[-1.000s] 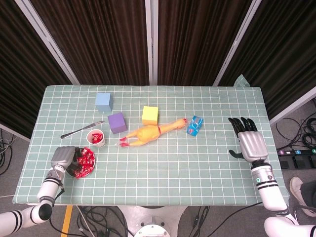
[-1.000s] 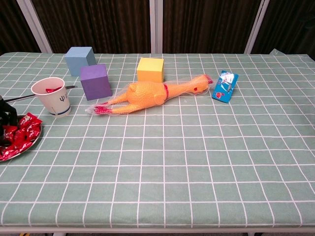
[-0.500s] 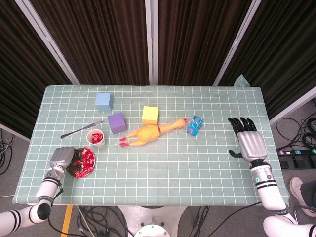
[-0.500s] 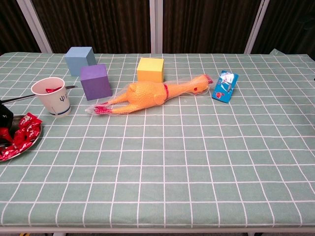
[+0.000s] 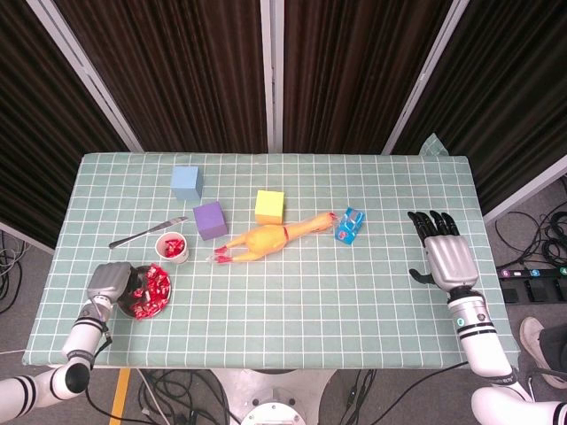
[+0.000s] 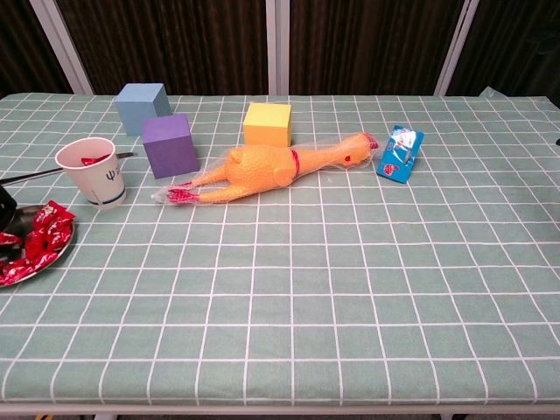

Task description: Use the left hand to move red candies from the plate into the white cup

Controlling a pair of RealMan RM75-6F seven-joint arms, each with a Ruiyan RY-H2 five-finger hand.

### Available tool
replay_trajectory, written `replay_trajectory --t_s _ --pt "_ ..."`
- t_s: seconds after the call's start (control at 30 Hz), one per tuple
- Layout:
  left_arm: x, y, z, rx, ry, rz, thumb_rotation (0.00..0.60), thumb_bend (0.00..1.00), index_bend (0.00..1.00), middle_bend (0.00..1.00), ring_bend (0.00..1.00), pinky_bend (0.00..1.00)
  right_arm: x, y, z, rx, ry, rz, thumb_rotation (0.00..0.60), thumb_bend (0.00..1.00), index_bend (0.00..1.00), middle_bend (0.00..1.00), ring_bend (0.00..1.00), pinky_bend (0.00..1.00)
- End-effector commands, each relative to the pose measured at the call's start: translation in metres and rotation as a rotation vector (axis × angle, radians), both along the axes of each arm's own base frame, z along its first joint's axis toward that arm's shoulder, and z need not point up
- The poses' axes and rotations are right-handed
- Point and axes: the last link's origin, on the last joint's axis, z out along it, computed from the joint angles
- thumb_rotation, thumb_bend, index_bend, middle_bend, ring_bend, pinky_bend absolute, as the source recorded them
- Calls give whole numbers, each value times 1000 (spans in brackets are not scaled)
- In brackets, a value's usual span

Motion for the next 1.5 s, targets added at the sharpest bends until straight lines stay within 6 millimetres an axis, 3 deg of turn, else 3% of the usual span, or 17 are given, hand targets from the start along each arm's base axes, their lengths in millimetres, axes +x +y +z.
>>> replay_trajectory --t_s 0.03,0.33,0.47,0.6,0.93,1.17,1.37,1.5 --pt "0 0 2 4 3 1 600 306 762 735 1000 1000 0 0 0 1 0 0 600 101 31 86 0 0" --pt "13 7 26 87 -23 -24 600 309 764 737 1000 1000 0 0 1 -2 -2 2 600 101 31 87 0 0" --pt "33 17 49 161 -38 -80 600 311 766 737 1000 1000 1 0 3 -4 -5 6 600 101 31 87 0 0" --pt "58 26 60 192 -50 -148 600 312 768 738 1000 1000 2 0 5 -10 -14 13 600 101 31 87 0 0" --pt "95 44 37 158 -71 -217 600 312 768 738 1000 1000 1 3 7 -7 -29 18 600 101 31 86 0 0" --pt "102 61 14 135 -73 -215 600 312 767 737 1000 1000 13 3 11 -25 -43 71 600 101 31 86 0 0" --pt "102 70 11 149 -76 -209 600 311 757 731 1000 1000 11 1 11 -34 -46 64 600 101 31 87 0 0" --pt "99 72 14 147 -71 -205 600 309 691 722 1000 1000 10 1 11 -35 -45 60 600 101 31 87 0 0"
